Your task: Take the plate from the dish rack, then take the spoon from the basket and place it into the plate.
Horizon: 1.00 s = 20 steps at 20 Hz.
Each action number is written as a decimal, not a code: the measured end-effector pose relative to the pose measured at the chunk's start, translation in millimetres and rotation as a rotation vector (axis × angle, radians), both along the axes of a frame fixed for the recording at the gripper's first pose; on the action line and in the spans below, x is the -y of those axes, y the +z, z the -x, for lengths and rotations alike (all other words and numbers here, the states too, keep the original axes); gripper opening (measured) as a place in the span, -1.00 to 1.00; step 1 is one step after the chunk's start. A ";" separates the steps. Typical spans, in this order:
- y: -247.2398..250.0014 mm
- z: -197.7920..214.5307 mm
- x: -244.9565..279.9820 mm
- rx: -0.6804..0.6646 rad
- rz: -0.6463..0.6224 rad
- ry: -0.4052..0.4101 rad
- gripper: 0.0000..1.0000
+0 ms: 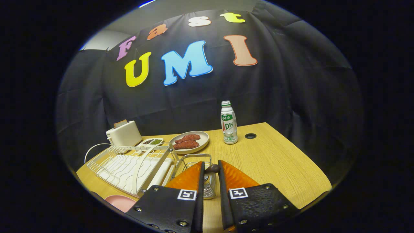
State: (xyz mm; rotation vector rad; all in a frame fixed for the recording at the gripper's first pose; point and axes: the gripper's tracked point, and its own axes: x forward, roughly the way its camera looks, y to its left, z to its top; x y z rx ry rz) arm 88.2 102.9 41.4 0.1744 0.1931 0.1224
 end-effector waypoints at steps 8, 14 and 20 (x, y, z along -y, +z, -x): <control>-3.9 -15.9 -9.2 -0.016 -0.034 0.045 -0.64; -11.6 -24.8 -10.9 0.000 -0.059 0.036 -0.64; -2.6 -24.3 -15.2 -0.086 -0.042 0.032 -0.73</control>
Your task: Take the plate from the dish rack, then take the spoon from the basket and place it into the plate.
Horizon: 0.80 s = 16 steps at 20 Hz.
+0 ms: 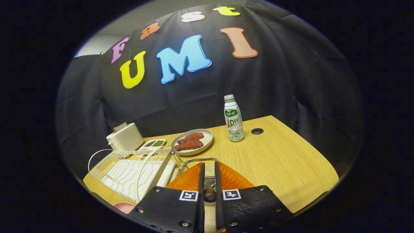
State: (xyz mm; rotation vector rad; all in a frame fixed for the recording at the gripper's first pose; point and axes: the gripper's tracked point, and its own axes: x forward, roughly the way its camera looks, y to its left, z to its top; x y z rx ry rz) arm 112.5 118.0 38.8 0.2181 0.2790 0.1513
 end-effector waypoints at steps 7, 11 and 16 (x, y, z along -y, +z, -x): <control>21.1 -3.4 3.3 -0.030 0.025 -0.018 -0.74; 30.9 -2.1 -3.4 -0.021 0.041 0.010 -0.74; 63.8 4.6 -6.8 0.021 0.065 0.019 -0.74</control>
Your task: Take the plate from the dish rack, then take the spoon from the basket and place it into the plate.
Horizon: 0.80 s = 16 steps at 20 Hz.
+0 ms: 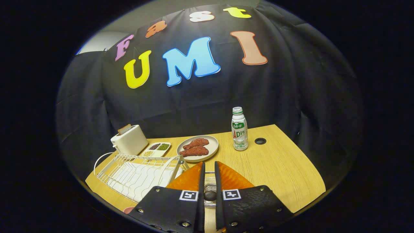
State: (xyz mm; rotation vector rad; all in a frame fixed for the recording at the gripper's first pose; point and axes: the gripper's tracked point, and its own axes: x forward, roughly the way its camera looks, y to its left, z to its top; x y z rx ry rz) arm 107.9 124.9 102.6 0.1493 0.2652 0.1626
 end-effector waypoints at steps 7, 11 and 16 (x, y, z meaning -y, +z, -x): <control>61.2 27.9 -10.3 0.069 0.014 0.021 -0.74; 85.2 52.3 -16.1 0.092 0.017 0.035 -0.74; 95.6 87.9 -42.1 0.087 0.005 0.096 -0.73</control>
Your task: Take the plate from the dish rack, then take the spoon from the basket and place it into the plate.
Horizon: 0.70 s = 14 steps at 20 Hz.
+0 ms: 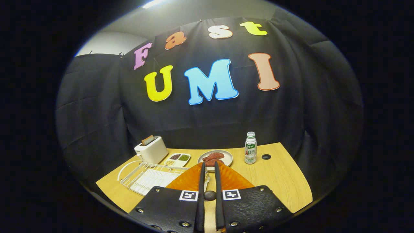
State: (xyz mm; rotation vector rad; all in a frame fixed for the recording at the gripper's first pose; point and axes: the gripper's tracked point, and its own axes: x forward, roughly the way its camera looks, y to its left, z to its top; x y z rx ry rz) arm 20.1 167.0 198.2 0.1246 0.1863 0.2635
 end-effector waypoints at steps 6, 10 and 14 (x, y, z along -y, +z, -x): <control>-11.4 34.3 -37.0 -0.030 0.018 0.086 -0.73; -30.1 48.7 -61.7 -0.067 0.008 0.149 -0.74; -60.8 60.3 -96.5 -0.123 -0.009 0.228 -0.74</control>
